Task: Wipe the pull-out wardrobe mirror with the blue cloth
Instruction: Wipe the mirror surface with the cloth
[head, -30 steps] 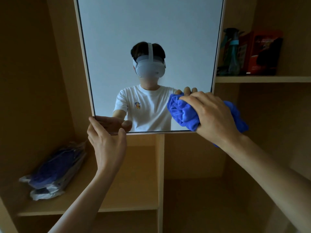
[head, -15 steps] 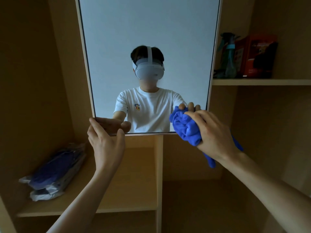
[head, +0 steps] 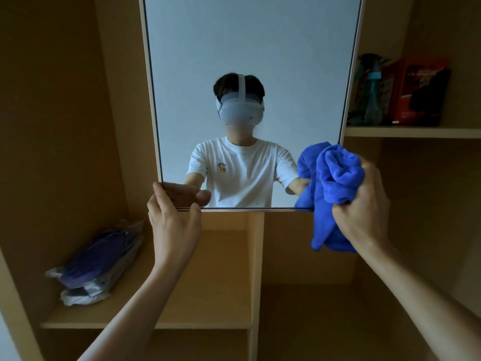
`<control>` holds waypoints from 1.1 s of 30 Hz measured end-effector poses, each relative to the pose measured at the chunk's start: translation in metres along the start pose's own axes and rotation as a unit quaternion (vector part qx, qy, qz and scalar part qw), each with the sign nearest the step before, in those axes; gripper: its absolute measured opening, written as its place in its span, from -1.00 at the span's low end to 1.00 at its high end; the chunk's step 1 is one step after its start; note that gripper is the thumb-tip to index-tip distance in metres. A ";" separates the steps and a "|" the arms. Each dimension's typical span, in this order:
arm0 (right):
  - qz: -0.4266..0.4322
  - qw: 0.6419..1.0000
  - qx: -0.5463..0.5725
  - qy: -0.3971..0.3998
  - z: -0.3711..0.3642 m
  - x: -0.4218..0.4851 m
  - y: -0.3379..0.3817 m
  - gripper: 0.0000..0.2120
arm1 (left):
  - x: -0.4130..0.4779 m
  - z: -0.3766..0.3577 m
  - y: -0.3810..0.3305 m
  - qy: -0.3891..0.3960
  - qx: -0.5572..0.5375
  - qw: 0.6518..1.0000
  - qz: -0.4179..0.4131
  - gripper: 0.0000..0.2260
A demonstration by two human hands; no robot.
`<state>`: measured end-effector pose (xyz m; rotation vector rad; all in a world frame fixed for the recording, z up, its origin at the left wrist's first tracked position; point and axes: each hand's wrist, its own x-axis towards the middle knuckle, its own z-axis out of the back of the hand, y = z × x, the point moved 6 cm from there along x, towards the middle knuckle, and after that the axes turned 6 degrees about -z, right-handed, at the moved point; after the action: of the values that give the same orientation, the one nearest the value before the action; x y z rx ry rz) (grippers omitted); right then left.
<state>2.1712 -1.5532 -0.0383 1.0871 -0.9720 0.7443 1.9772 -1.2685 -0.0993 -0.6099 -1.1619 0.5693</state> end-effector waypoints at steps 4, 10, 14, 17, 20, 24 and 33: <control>-0.041 0.999 0.009 -0.016 -0.011 -0.008 -0.015 -0.51 | 0.001 -0.001 0.000 -0.007 -0.008 1.000 0.003 -0.21; -0.046 0.996 0.036 -0.064 -0.022 -0.007 -0.020 -0.78 | 0.003 0.000 -0.002 -0.024 -0.022 0.999 0.007 -0.24; -0.107 0.988 0.029 -0.109 -0.031 -0.023 -0.023 -0.54 | 0.005 0.003 -0.002 -0.025 -0.048 0.998 0.009 -0.29; -0.155 0.984 0.044 -0.078 -0.033 -0.030 -0.020 -0.37 | 0.006 0.007 -0.001 -0.023 -0.072 0.997 0.003 -0.35; -0.110 0.991 0.049 -0.065 -0.034 -0.027 0.004 -0.48 | 0.007 0.011 0.000 -0.022 -0.093 0.995 0.004 -0.40; -0.111 0.992 0.054 -0.035 -0.042 -0.027 0.020 -0.51 | 0.008 0.015 0.001 -0.017 -0.106 0.994 0.001 -0.44; -0.084 0.994 0.068 0.032 -0.104 -0.047 0.105 -0.57 | 0.012 0.021 0.010 0.006 -0.135 0.991 -0.002 -0.61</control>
<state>2.0882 -1.4232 -0.0581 1.2393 -0.7724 0.7103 1.9597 -1.2495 -0.0925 -0.8398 -1.2381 0.4069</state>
